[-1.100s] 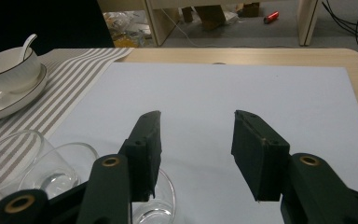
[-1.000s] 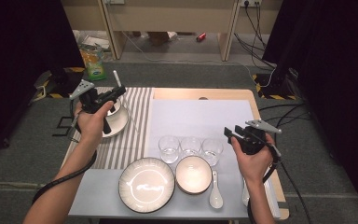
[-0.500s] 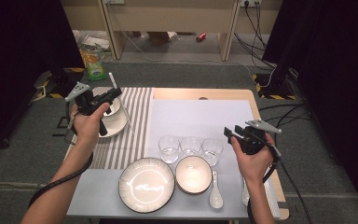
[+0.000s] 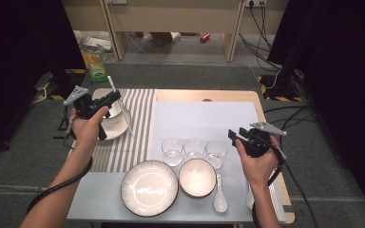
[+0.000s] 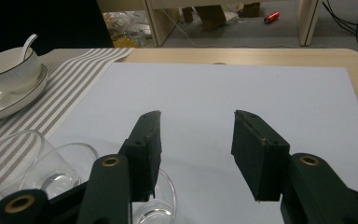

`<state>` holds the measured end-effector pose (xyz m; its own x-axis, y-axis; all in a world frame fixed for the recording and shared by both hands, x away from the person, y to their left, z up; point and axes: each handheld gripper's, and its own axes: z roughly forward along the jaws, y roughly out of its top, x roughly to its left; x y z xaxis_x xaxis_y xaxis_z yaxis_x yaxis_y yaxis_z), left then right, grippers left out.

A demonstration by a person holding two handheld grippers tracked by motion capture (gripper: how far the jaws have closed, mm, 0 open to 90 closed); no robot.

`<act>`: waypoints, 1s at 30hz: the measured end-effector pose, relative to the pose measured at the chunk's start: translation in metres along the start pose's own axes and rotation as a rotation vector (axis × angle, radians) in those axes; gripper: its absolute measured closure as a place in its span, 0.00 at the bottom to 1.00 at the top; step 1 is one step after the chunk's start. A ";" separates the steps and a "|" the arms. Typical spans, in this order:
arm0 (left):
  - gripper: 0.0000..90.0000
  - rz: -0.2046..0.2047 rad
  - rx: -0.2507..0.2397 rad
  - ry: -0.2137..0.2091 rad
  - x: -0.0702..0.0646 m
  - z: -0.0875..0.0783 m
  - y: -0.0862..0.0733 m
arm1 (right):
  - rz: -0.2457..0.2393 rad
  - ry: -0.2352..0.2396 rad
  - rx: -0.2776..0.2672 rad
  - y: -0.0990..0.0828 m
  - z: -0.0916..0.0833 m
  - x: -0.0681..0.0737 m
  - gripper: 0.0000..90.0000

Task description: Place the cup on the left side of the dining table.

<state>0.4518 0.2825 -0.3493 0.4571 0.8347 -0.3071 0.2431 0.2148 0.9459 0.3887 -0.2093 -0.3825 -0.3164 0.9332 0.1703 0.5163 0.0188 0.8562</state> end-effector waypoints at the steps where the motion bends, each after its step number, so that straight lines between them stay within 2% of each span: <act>1: 0.93 -0.001 -0.001 0.003 0.001 -0.001 0.000 | 0.003 -0.001 0.000 0.000 -0.001 0.000 0.58; 30: 0.93 -0.013 0.012 0.048 0.019 -0.015 -0.009 | 0.000 -0.001 -0.001 0.001 -0.001 0.000 0.58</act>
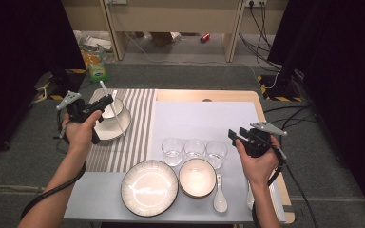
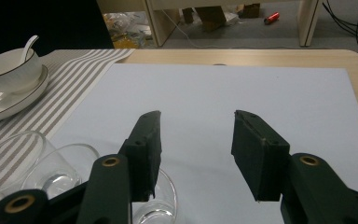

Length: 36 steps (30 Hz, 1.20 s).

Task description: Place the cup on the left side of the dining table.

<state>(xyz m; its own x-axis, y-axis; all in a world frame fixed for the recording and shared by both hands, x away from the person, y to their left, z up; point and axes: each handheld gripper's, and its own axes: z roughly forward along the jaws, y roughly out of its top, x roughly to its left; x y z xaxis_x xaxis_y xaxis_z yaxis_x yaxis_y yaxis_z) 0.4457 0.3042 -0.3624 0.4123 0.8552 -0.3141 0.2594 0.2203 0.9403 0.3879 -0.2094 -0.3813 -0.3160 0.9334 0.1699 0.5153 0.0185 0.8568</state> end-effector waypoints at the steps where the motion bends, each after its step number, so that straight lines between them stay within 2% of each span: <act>1: 0.93 0.000 -0.001 0.001 0.000 0.000 0.000 | 0.001 0.001 0.000 0.000 0.000 0.000 0.58; 36: 0.93 -0.021 0.014 0.070 0.027 -0.020 -0.008 | 0.000 0.005 -0.003 0.001 0.000 0.000 0.58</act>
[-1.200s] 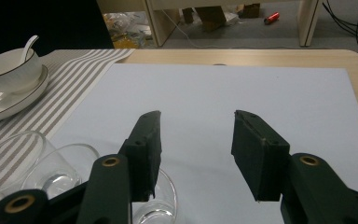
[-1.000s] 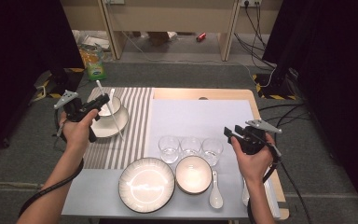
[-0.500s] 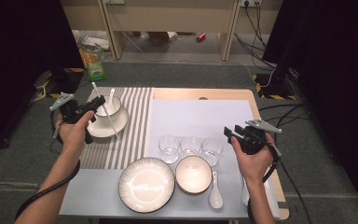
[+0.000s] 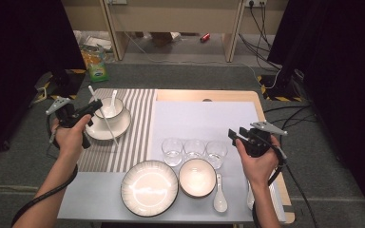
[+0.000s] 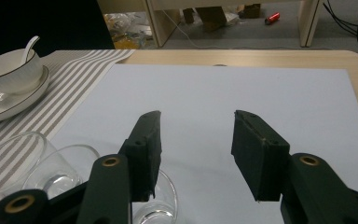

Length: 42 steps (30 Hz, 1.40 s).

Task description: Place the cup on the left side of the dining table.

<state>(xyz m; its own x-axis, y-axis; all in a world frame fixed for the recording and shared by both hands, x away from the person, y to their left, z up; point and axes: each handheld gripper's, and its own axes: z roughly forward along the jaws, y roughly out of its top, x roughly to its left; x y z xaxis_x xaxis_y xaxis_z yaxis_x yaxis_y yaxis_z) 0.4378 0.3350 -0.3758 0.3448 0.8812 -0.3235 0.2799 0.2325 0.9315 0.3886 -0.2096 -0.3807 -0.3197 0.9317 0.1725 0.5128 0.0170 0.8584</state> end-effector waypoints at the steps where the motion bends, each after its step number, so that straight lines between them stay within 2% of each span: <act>1: 0.93 0.000 0.001 0.002 0.001 -0.001 0.000 | 0.000 0.000 -0.001 0.000 0.000 0.000 0.58; 24: 0.93 -0.029 0.009 0.059 0.022 -0.014 -0.007 | -0.004 0.002 0.000 0.000 0.001 0.001 0.58; 42: 0.93 -0.054 0.016 0.094 0.033 -0.019 -0.010 | -0.007 0.004 0.001 0.000 0.001 0.002 0.58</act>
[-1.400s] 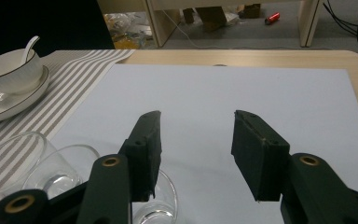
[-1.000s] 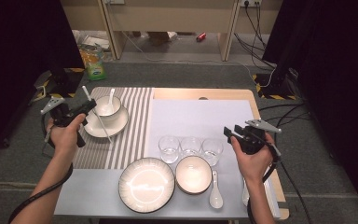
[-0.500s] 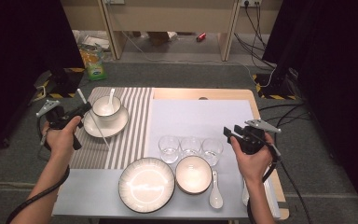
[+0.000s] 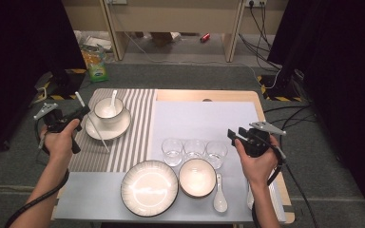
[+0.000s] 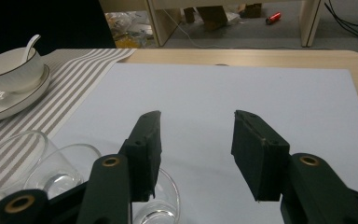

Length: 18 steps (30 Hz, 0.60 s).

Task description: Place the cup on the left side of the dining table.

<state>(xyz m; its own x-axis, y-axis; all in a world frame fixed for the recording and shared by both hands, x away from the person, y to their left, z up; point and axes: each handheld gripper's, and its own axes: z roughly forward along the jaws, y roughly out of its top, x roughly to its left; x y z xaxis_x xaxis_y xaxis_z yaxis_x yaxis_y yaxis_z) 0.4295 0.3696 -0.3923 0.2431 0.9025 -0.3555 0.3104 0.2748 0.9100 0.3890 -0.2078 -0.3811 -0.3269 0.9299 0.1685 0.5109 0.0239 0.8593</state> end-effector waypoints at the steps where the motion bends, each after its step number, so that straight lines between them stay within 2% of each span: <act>1: 0.93 -0.001 0.002 0.002 0.001 0.000 0.000 | 0.004 -0.003 0.002 0.000 0.000 0.000 0.58; 18: 0.93 -0.031 0.021 0.030 0.006 0.003 -0.007 | 0.003 -0.001 0.000 0.000 -0.001 0.000 0.58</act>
<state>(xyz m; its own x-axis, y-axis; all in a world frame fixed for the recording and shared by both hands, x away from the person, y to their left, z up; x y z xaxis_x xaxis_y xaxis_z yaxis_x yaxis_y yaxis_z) 0.4318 0.3725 -0.4013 0.2056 0.9032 -0.3768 0.3368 0.2962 0.8938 0.3885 -0.2078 -0.3807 -0.3246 0.9303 0.1706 0.5117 0.0211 0.8589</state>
